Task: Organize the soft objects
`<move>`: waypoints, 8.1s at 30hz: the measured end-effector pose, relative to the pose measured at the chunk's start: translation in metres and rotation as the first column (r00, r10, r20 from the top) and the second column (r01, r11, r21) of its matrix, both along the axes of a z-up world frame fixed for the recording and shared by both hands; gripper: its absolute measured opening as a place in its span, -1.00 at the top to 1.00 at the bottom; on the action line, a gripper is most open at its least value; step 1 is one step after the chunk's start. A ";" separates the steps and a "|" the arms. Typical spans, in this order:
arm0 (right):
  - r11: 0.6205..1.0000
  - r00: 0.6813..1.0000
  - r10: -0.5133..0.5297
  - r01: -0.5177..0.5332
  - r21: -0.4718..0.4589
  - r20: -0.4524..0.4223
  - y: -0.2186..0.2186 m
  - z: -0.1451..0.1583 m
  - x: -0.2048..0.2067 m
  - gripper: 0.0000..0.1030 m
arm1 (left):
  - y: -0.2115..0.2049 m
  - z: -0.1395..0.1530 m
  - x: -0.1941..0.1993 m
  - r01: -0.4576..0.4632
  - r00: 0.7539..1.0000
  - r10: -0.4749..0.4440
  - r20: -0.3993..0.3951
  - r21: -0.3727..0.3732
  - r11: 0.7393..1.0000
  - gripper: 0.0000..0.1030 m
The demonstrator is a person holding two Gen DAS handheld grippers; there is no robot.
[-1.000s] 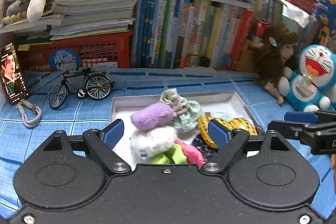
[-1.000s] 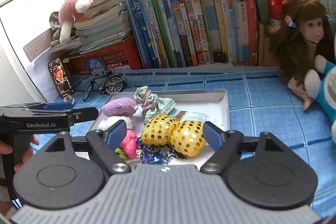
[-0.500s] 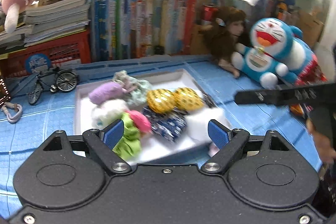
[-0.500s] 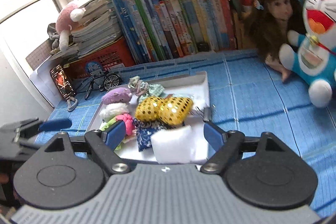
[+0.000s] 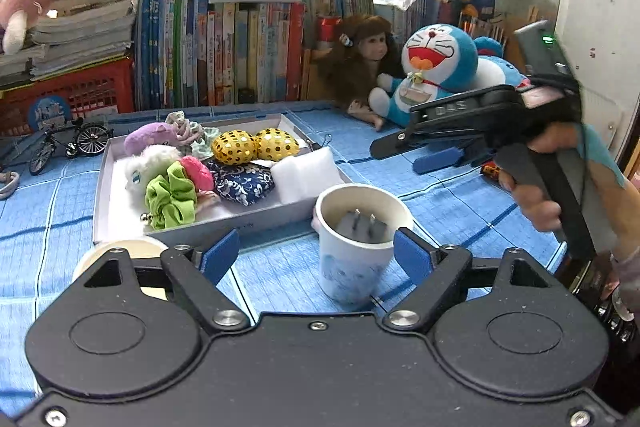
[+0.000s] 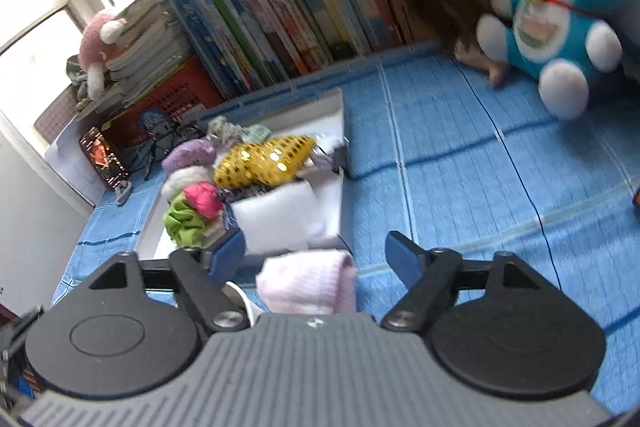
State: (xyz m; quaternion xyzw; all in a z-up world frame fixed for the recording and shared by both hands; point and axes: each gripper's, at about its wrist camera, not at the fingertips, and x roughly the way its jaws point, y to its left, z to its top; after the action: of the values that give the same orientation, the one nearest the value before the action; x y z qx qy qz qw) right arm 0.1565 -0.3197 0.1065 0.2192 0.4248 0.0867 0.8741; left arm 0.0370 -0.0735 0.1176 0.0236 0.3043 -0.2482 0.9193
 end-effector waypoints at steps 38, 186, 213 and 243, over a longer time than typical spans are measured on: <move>0.998 0.989 -0.005 0.014 0.062 -0.145 -0.042 -0.034 -0.034 0.58 | -0.090 -0.075 -0.042 0.041 0.999 -0.041 -0.033 -0.007 0.999 0.09; 0.997 0.999 0.033 -0.031 -0.065 0.027 -0.027 0.020 -0.039 0.13 | -0.107 -0.066 -0.024 -0.019 0.996 0.023 0.085 -0.045 0.999 0.49; 0.997 0.975 0.041 -0.027 -0.069 0.220 0.073 0.089 0.002 0.10 | 0.032 0.063 0.073 -0.208 0.966 0.196 0.168 0.055 0.977 0.49; 0.974 0.987 0.131 -0.144 -0.173 -0.089 0.171 0.015 0.107 0.08 | 0.083 -0.028 0.241 -0.271 0.884 0.304 -0.356 0.140 0.952 0.49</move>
State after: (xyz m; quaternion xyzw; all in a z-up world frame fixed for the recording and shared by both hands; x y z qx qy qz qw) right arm 0.2640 -0.1490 0.1213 0.1130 0.4782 0.1000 0.8652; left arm 0.2784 0.0096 0.0899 -0.0301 0.4842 -0.0959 0.8692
